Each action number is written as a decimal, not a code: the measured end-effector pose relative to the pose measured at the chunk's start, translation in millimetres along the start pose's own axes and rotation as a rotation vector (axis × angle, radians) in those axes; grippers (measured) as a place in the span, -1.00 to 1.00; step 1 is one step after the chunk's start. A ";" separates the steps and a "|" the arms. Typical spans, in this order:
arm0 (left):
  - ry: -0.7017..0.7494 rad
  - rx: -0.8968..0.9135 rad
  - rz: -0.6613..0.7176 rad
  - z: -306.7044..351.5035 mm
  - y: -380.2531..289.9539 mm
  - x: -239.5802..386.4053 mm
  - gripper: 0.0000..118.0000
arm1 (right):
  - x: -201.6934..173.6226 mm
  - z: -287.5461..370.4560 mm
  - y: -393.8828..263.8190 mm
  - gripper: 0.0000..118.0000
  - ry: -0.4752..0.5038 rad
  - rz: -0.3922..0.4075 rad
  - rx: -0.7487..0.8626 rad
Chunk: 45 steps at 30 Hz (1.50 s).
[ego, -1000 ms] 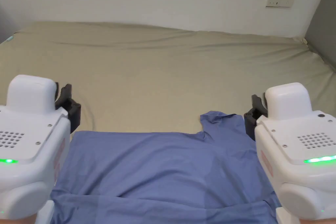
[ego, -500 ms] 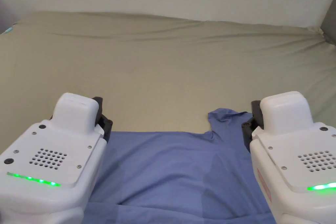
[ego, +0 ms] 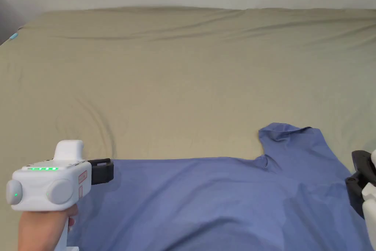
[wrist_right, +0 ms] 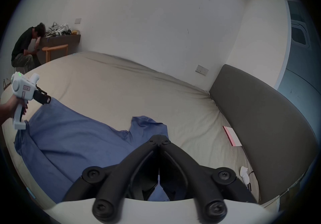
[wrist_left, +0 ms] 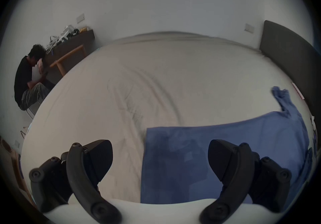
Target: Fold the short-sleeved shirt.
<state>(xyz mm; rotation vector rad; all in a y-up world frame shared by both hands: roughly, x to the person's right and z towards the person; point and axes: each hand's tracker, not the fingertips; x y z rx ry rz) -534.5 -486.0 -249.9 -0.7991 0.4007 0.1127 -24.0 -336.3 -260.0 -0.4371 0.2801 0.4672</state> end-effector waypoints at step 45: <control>-0.033 0.106 -0.226 138.7 -16.6 32.8 -1.00 | 34.6 -189.6 -34.3 -0.91 0.196 -0.009 -0.518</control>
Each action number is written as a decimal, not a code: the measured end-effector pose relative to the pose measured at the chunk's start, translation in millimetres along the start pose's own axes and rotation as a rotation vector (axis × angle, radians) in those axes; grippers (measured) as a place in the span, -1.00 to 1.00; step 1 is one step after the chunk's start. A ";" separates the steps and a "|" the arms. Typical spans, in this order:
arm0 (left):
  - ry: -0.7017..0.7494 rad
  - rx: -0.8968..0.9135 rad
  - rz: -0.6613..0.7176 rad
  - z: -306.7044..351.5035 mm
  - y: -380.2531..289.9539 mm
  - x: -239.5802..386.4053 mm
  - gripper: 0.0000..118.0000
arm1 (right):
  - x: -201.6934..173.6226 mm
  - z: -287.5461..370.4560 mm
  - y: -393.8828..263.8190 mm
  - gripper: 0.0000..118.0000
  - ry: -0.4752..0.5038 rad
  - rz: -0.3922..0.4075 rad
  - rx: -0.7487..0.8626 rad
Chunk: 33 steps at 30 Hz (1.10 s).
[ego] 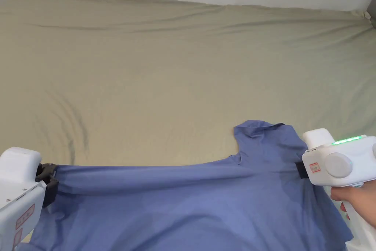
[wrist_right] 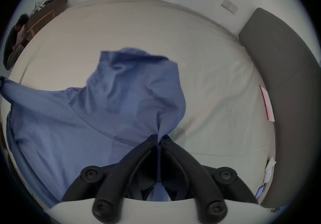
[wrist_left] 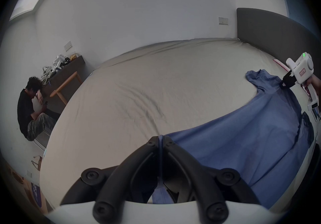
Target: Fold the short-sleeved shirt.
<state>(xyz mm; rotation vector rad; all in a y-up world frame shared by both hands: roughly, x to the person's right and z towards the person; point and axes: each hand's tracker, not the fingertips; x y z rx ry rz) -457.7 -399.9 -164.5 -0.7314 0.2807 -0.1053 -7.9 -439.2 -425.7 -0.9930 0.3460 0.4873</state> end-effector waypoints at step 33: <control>-0.098 -0.340 -0.146 88.0 -141.8 1.6 -1.00 | -16.5 128.9 -231.6 -0.91 0.187 0.141 -0.307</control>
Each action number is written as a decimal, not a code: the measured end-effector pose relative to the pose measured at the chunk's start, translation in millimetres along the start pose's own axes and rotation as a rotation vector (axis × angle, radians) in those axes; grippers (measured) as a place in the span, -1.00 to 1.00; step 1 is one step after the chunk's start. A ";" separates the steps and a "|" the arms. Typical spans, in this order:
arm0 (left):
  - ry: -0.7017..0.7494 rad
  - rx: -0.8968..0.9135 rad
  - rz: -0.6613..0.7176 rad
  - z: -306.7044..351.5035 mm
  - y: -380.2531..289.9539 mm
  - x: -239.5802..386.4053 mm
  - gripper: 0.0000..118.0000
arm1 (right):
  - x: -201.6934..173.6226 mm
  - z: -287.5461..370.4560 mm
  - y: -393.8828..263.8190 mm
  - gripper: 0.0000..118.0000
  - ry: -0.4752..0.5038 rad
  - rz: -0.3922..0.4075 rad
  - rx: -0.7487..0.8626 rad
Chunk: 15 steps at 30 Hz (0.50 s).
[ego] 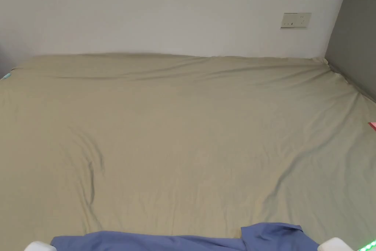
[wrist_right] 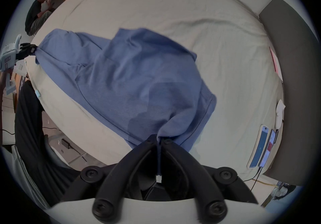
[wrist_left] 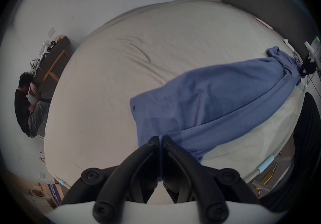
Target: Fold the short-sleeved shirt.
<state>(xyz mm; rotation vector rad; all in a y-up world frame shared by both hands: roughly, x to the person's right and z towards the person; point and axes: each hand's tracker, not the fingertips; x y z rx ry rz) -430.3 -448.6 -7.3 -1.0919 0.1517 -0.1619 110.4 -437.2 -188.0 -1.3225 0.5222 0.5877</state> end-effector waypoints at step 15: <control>-0.028 -0.105 -0.022 -38.0 9.7 6.2 -0.68 | 10.5 -30.2 11.5 0.61 -0.029 -0.024 -0.047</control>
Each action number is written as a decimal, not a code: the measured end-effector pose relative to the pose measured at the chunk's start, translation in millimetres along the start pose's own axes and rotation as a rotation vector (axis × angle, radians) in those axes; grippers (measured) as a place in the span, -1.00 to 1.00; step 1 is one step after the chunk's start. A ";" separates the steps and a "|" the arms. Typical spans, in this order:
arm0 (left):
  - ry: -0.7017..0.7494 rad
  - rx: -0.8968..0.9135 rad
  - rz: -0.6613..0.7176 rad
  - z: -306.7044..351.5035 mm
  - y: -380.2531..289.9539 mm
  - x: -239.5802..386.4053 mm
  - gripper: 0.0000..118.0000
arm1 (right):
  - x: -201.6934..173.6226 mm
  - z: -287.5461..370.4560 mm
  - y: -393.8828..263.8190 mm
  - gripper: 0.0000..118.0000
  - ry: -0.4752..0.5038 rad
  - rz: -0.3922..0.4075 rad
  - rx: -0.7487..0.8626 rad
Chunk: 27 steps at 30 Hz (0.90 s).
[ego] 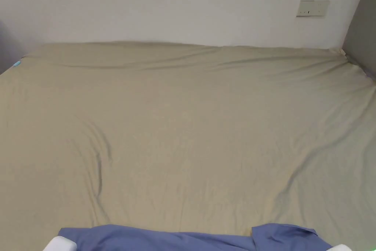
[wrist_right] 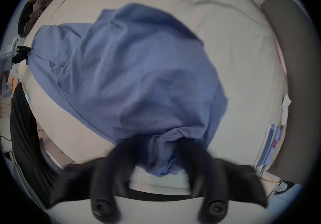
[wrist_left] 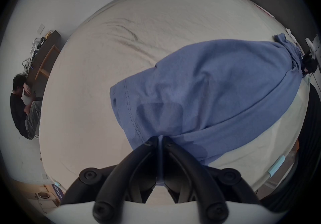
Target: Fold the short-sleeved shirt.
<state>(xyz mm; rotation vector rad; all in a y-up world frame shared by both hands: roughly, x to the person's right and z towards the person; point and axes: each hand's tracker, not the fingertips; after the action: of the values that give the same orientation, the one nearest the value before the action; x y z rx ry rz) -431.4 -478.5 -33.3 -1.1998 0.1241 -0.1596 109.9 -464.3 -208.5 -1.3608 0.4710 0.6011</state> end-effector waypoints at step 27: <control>0.279 1.114 0.218 283.3 96.8 91.7 -1.00 | -146.1 277.4 47.5 -0.96 -0.355 -0.119 1.236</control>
<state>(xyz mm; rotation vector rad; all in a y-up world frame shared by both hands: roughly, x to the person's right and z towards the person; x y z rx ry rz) -284.8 -202.0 -23.3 -0.0451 0.3533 -0.1669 -40.7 -203.9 -108.2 -0.0960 0.3516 0.3154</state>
